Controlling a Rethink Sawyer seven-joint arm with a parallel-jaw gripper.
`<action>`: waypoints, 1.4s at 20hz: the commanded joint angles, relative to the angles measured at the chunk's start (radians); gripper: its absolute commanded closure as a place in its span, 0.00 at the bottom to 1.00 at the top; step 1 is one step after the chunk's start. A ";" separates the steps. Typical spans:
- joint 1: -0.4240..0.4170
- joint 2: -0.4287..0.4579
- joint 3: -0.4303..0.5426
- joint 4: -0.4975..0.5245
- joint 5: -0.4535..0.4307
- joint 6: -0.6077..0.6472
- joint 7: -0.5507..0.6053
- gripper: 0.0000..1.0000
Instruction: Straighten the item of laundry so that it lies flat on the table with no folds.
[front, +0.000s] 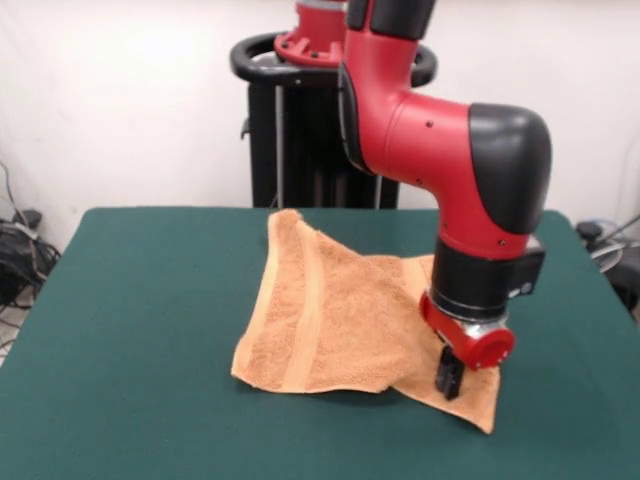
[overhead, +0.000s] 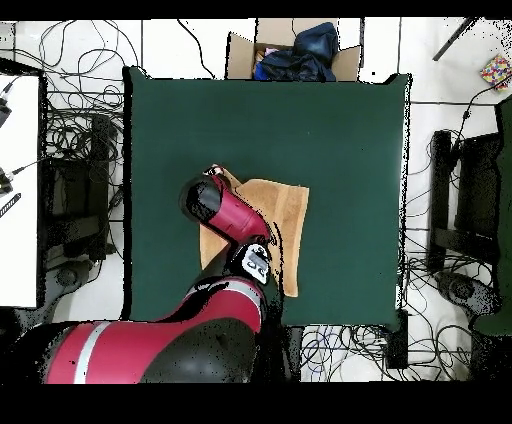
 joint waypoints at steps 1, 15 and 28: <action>0.059 0.105 0.198 -0.028 0.118 -0.026 0.301 1.00; 0.158 0.118 0.086 -0.051 0.231 0.089 0.308 1.00; 0.227 0.136 0.020 -0.072 0.309 0.143 0.379 1.00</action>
